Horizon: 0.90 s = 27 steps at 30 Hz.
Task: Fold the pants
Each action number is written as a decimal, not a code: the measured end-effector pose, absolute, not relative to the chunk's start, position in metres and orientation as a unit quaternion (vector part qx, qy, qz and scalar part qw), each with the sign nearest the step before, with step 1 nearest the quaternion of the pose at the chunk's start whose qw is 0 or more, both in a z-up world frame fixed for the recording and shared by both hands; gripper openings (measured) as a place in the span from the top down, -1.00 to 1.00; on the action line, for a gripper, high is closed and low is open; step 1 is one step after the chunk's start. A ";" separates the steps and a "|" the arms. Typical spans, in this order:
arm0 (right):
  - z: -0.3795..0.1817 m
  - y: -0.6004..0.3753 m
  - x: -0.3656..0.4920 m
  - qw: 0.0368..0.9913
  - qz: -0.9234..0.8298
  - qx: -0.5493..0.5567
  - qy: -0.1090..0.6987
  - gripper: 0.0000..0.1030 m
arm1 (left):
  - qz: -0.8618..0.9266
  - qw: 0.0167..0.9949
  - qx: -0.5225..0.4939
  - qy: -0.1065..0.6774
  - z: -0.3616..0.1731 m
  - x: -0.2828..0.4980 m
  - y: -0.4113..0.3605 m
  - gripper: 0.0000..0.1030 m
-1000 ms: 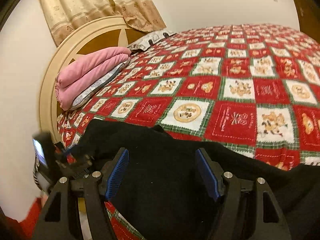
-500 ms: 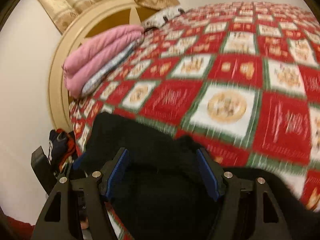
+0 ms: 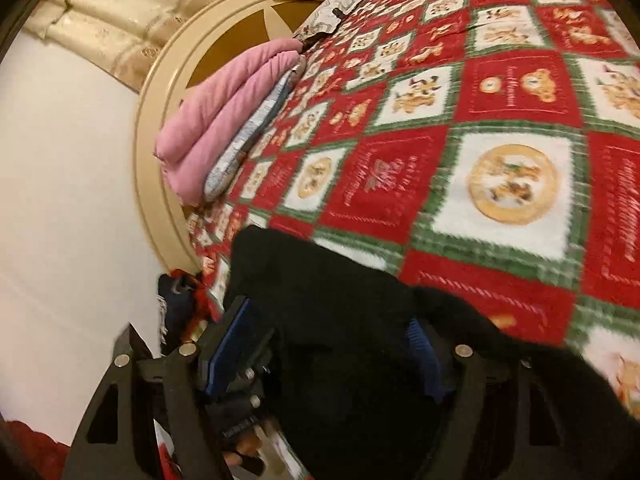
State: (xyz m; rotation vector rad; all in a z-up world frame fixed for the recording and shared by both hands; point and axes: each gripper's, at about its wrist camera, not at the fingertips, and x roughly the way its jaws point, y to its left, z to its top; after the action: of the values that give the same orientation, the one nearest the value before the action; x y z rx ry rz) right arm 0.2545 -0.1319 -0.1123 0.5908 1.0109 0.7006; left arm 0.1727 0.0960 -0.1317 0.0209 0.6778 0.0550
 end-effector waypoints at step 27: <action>-0.051 -0.445 0.141 0.859 -0.229 0.242 0.388 -0.26 | -0.042 0.949 0.013 0.313 -0.098 0.164 0.070 -1.00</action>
State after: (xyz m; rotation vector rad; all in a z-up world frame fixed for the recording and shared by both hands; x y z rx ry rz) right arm 0.1412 -0.4449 -0.0515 0.5089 0.8153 -0.4806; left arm 0.1637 0.0698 -0.0982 0.0268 0.6360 -0.0857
